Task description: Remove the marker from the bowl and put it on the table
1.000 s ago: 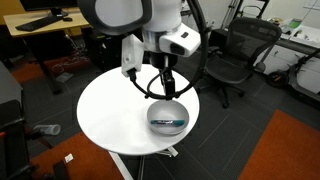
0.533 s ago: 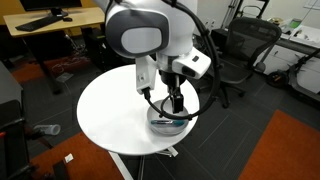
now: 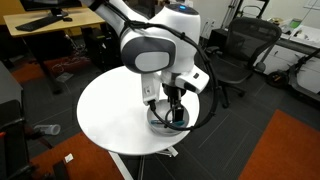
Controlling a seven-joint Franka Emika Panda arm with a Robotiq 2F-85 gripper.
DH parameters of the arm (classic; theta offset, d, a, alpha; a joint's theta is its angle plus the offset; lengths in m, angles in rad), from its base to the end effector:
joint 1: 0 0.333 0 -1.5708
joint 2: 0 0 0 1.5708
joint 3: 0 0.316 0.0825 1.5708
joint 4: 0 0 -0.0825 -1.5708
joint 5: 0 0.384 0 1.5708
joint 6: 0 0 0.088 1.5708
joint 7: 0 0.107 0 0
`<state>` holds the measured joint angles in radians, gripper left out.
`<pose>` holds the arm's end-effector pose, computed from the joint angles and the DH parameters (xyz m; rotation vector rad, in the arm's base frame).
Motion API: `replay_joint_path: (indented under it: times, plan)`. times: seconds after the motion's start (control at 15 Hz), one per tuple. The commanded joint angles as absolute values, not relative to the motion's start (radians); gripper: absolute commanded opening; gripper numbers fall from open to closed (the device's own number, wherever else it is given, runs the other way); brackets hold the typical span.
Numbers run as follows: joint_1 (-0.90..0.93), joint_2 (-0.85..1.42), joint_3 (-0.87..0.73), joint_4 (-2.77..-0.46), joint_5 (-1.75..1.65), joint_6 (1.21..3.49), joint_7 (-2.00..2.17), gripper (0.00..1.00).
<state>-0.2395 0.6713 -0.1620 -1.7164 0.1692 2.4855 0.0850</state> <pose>0.6329 -0.2569 0.2128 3.0026 -0.8879 0.1731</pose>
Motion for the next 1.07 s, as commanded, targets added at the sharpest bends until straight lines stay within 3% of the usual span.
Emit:
replay_joint_path:
  times: [0.0, 1.0]
  plan:
    - [-0.247, 0.728, -0.157, -1.640, 0.167, 2.423, 0.115, 1.00]
    - [-0.251, 0.864, -0.157, -1.507, 0.171, 2.364, 0.155, 1.00]
